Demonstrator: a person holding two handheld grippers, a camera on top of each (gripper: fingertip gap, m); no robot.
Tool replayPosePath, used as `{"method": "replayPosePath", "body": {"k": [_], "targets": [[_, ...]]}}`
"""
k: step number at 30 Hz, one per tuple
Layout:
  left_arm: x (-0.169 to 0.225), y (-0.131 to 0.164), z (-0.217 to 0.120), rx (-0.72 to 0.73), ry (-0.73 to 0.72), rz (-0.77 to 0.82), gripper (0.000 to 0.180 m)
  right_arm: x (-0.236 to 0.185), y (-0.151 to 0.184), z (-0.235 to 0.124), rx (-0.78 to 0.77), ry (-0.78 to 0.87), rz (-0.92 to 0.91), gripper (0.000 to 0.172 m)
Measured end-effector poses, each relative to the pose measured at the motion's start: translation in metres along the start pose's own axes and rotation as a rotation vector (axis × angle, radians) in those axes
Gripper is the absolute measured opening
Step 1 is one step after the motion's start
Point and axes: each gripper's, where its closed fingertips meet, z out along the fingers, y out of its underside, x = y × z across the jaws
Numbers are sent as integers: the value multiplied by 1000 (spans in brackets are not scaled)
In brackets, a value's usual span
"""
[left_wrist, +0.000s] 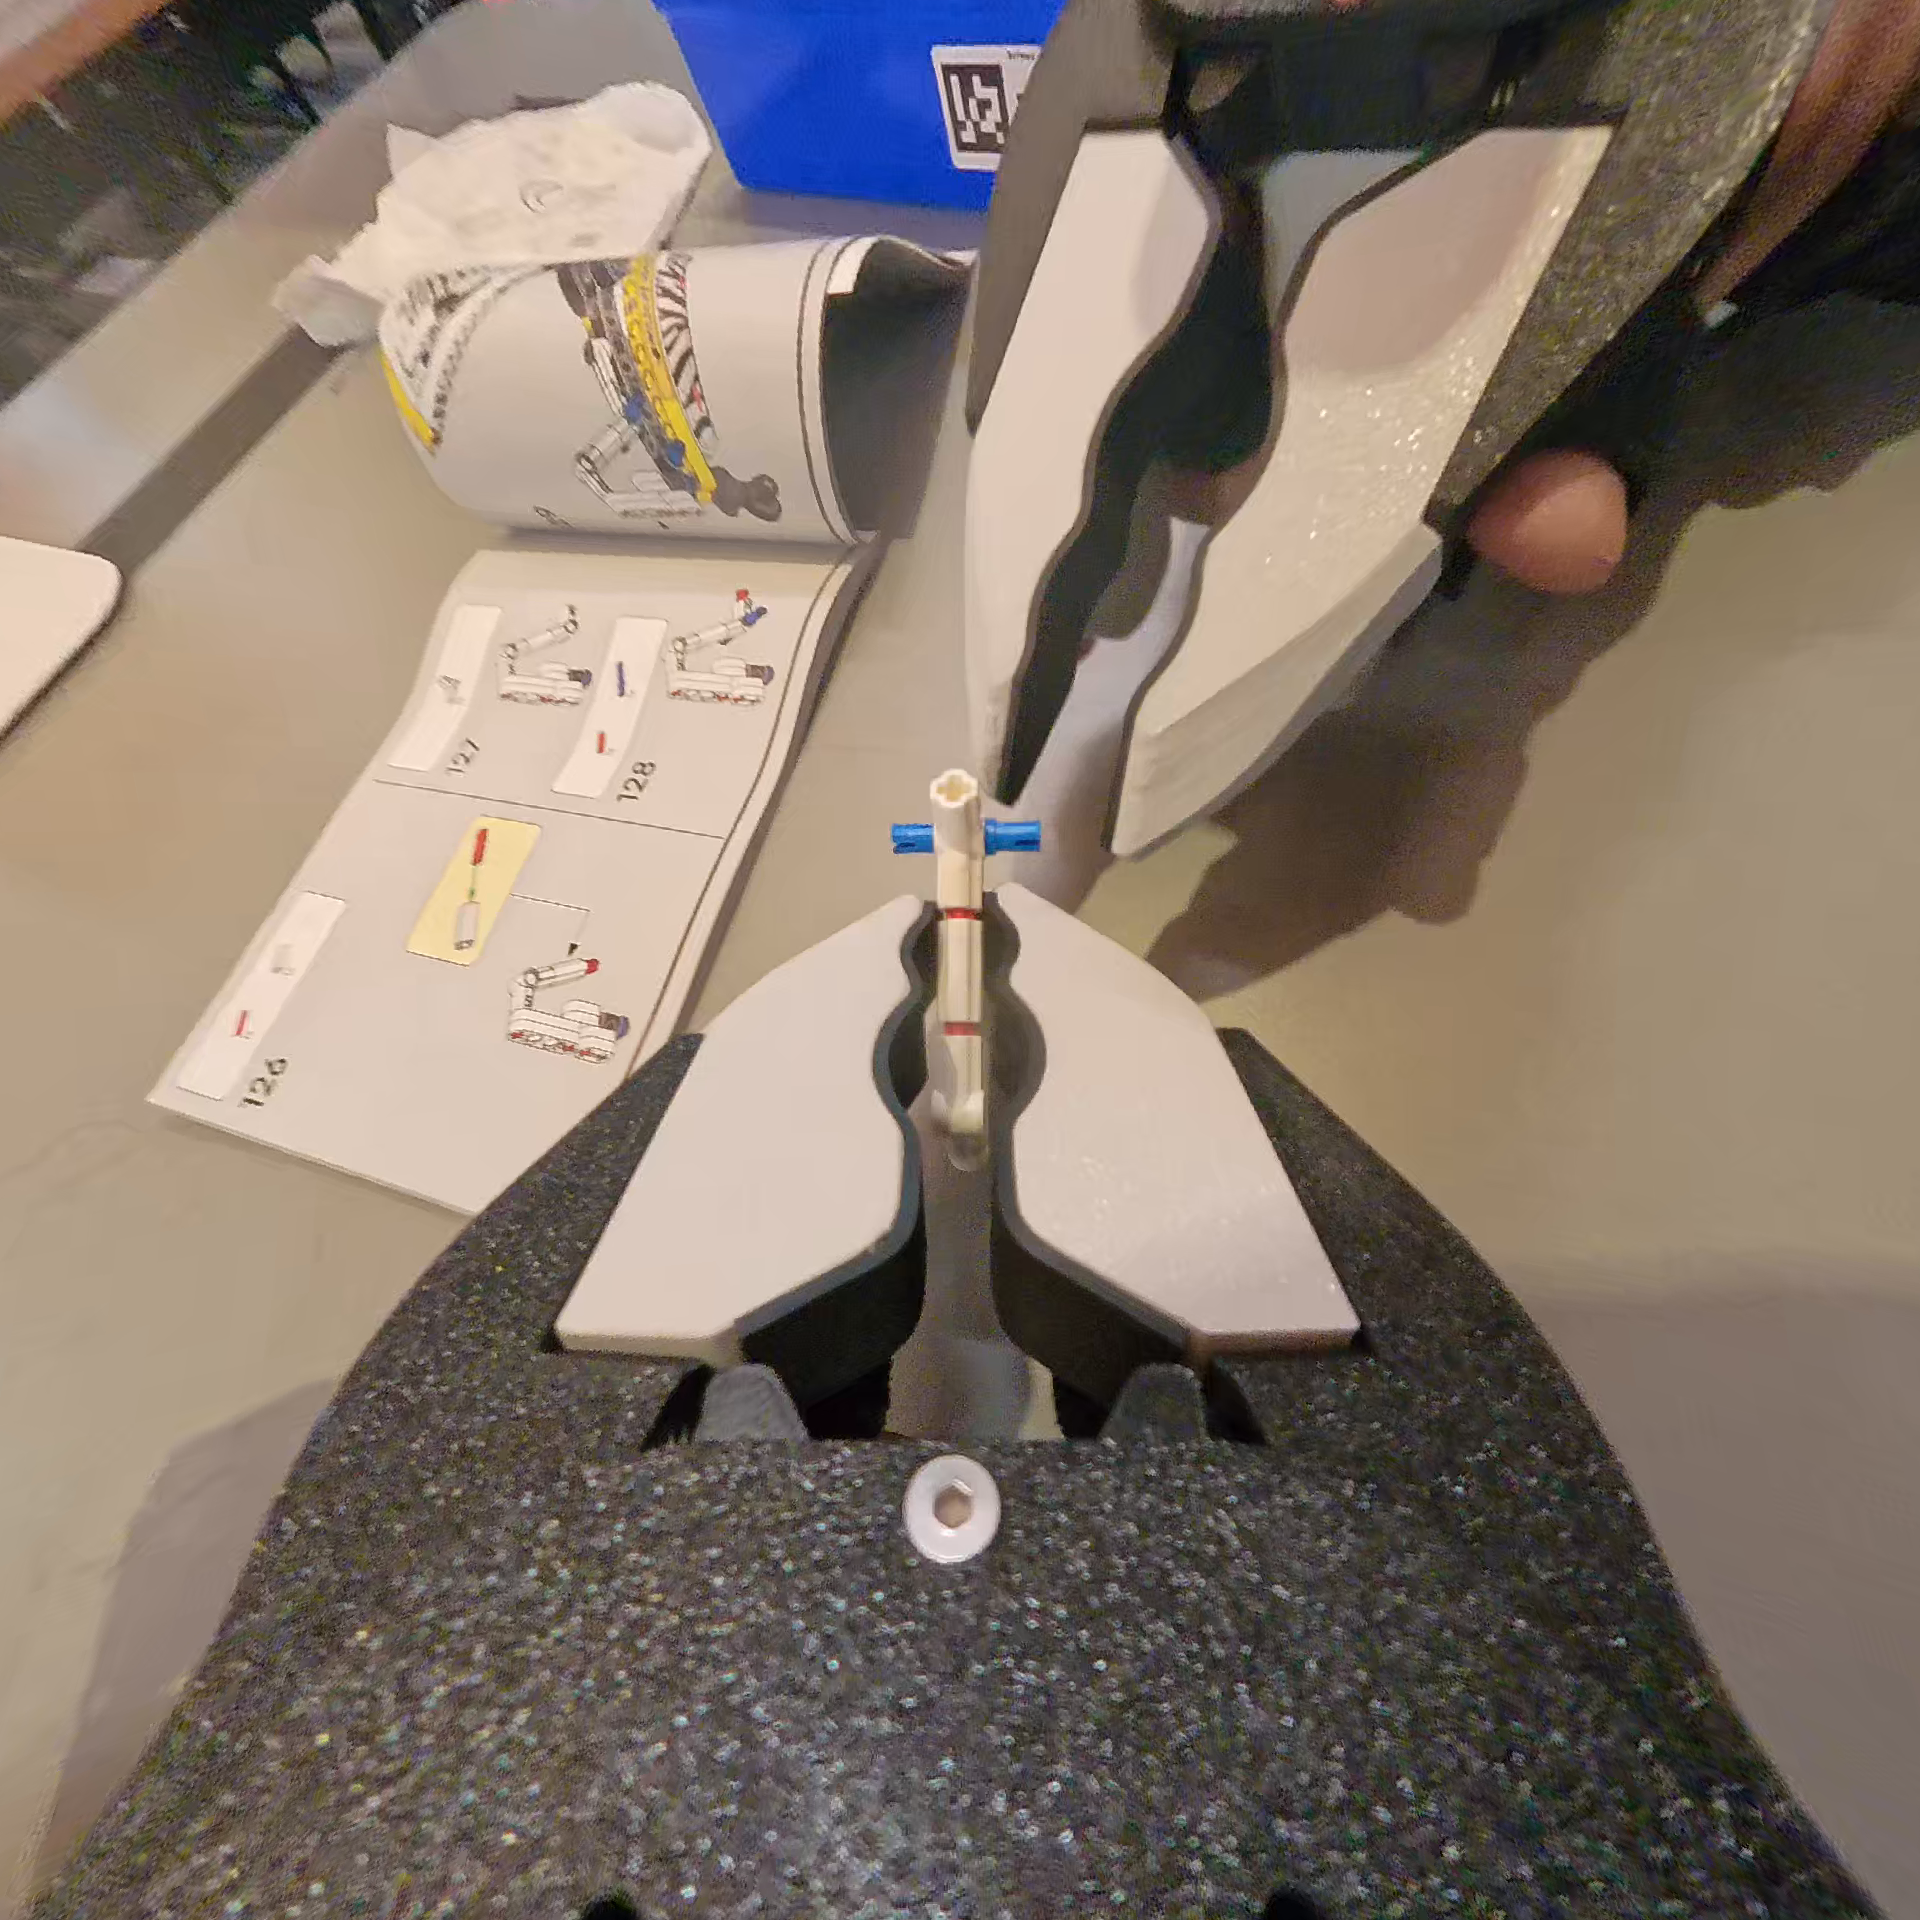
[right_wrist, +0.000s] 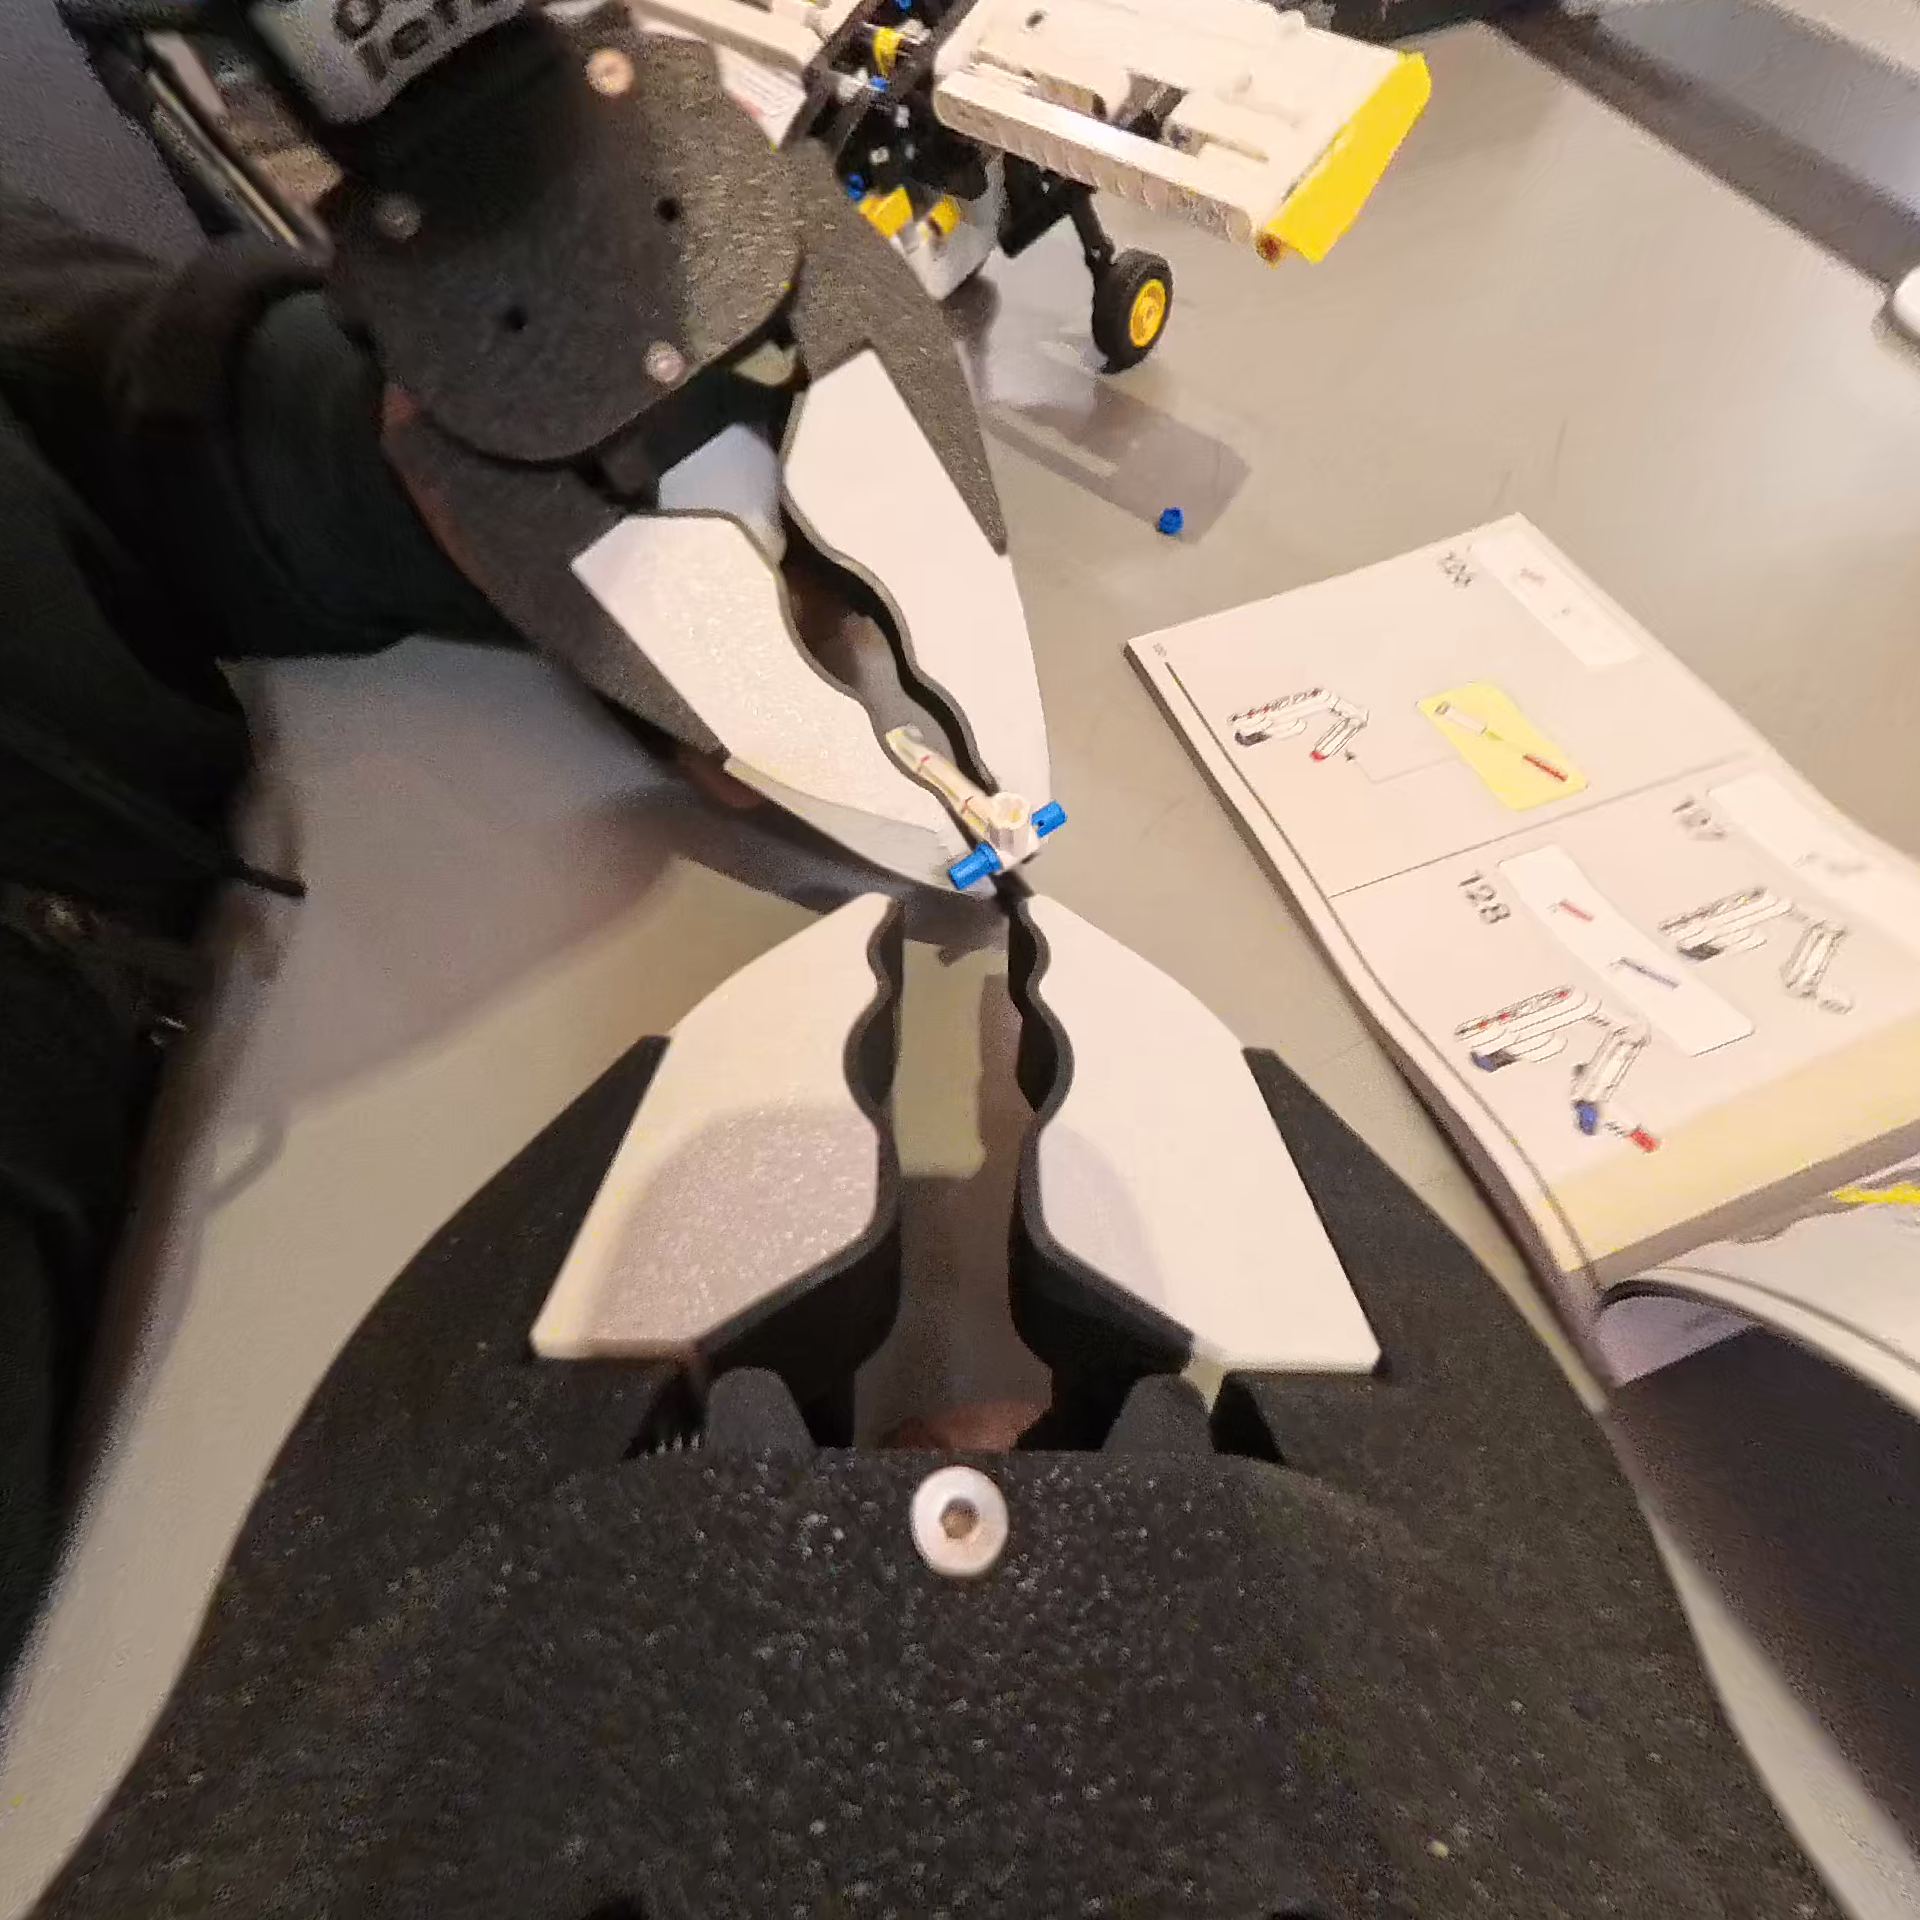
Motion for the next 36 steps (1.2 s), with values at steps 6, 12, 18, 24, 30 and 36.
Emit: {"method": "replayPosePath", "body": {"k": [6,12,18,24,30,36], "targets": [[-5,-8,-2,34,-114,87,8,4,-6,4,38,-25,221,16],[3,-5,-1,30,-36,66,8,8,-10,1,63,40,-28,26],[17,-8,-5,60,86,107,8,-3,-17,-4,141,-52,-209,34],[32,-13,-7,98,134,208,8,-18,-23,-9,197,-184,-202,30],[33,-19,-9,142,120,233,8,-25,-25,-12,218,-221,-189,21],[32,-21,-8,161,101,234,8,-25,-25,-14,230,-212,-188,20]]}}
